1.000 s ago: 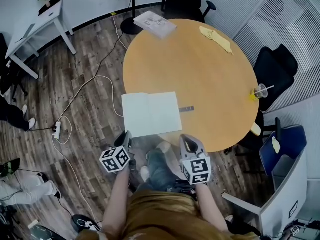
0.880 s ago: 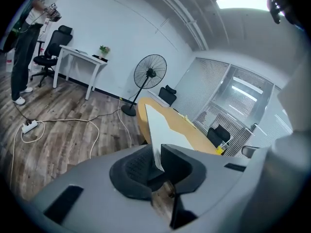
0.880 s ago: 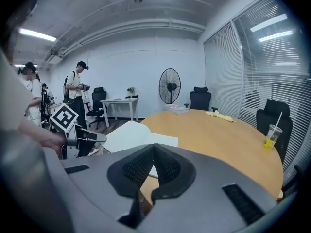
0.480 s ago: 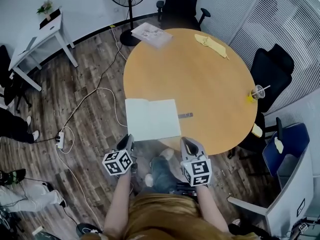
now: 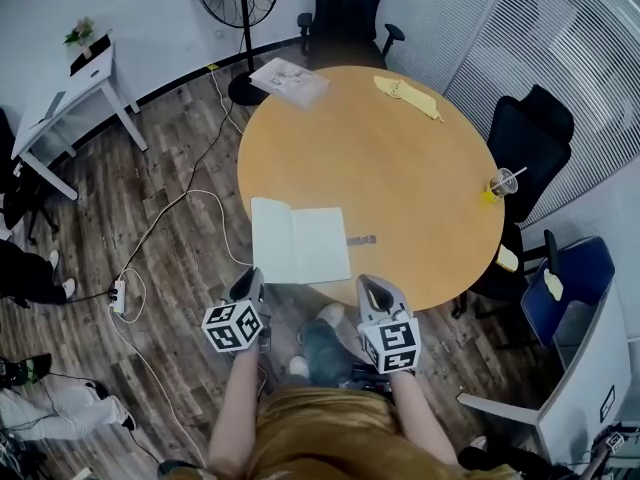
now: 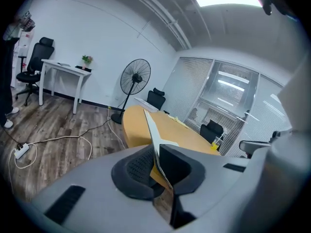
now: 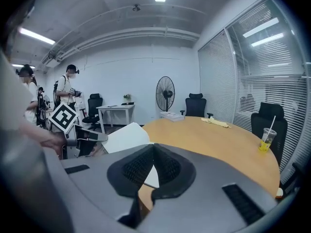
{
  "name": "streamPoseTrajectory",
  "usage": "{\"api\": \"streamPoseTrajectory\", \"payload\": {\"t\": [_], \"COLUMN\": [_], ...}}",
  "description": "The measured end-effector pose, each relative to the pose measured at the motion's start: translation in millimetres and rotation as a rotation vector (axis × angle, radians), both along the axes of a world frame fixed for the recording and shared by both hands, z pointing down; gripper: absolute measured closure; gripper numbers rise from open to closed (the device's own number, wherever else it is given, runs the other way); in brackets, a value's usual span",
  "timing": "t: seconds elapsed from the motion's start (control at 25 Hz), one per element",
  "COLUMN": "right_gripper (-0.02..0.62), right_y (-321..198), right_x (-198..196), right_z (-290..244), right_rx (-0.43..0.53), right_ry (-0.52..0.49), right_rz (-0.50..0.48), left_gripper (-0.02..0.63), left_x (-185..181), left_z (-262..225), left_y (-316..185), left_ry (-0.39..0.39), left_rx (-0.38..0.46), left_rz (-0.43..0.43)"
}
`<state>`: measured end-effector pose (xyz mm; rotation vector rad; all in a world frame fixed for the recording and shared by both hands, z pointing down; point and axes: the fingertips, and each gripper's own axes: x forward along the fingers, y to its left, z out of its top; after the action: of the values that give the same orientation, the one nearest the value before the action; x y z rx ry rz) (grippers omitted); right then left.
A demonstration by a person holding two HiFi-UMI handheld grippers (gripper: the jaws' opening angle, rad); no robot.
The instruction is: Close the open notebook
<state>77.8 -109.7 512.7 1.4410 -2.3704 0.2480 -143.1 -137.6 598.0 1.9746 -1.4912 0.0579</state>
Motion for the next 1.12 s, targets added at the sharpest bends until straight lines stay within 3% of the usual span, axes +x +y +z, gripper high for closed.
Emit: {"api": "streamPoseTrajectory", "payload": {"t": [0.68, 1.12], "right_gripper": [0.583, 0.583], "right_y": [-9, -8], "right_x": [2, 8], "right_z": [-2, -1], "right_rx": [0.006, -0.005], "right_ry": [-0.011, -0.017], "right_rz": [0.000, -0.001], "left_gripper": [0.551, 0.551], "left_x": [37, 55], "left_z": [-30, -38], "left_y": [-13, -13], "left_ry": [-0.137, -0.148], "left_rx": [0.099, 0.117], "left_rz": [0.164, 0.211]}}
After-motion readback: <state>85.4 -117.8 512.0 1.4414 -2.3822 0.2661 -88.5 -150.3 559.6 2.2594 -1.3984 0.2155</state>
